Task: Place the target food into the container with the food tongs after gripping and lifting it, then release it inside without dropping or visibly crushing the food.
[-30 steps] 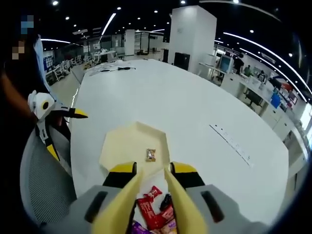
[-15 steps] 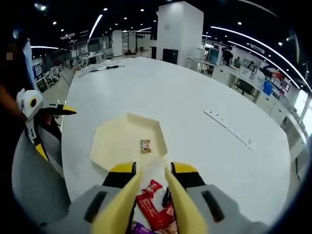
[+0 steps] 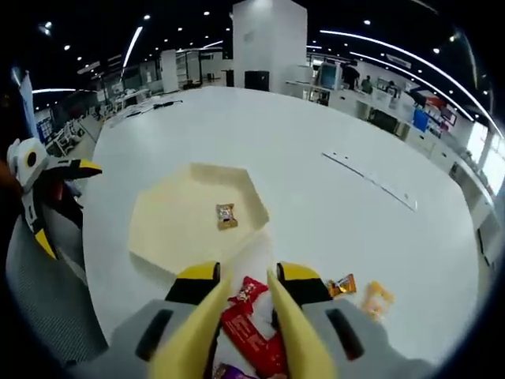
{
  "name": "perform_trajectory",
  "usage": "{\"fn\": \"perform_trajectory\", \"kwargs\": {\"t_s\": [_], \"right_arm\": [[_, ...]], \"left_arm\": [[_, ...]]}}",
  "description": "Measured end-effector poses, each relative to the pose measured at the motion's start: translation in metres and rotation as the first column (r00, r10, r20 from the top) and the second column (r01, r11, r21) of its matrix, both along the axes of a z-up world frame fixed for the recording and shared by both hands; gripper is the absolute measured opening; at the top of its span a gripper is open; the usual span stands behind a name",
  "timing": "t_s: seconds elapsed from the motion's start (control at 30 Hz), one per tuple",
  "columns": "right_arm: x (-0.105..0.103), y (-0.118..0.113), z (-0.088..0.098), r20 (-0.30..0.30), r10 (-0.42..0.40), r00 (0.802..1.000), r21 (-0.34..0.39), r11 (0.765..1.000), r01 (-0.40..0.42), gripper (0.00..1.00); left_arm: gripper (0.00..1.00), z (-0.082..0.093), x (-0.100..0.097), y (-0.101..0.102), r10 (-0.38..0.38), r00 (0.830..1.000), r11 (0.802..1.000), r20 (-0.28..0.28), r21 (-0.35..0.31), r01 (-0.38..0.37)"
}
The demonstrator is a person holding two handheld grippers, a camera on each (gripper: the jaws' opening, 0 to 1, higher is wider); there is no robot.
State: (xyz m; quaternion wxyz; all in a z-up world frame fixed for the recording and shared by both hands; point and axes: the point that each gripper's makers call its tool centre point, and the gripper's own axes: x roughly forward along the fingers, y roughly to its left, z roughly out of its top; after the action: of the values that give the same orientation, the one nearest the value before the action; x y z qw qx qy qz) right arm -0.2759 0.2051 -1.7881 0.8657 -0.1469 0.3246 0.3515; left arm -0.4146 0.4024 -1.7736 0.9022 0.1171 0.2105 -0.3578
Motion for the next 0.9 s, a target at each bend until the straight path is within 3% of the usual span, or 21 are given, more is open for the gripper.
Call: {"fn": "perform_trajectory", "kwargs": {"t_s": [0.9], "right_arm": [[0.001,-0.003,-0.043,-0.089,-0.096,0.991,-0.04,0.995,0.093,0.28]], "left_arm": [[0.99,-0.002,0.0,0.001,-0.001,1.0,1.0,-0.009,0.007,0.001]]}}
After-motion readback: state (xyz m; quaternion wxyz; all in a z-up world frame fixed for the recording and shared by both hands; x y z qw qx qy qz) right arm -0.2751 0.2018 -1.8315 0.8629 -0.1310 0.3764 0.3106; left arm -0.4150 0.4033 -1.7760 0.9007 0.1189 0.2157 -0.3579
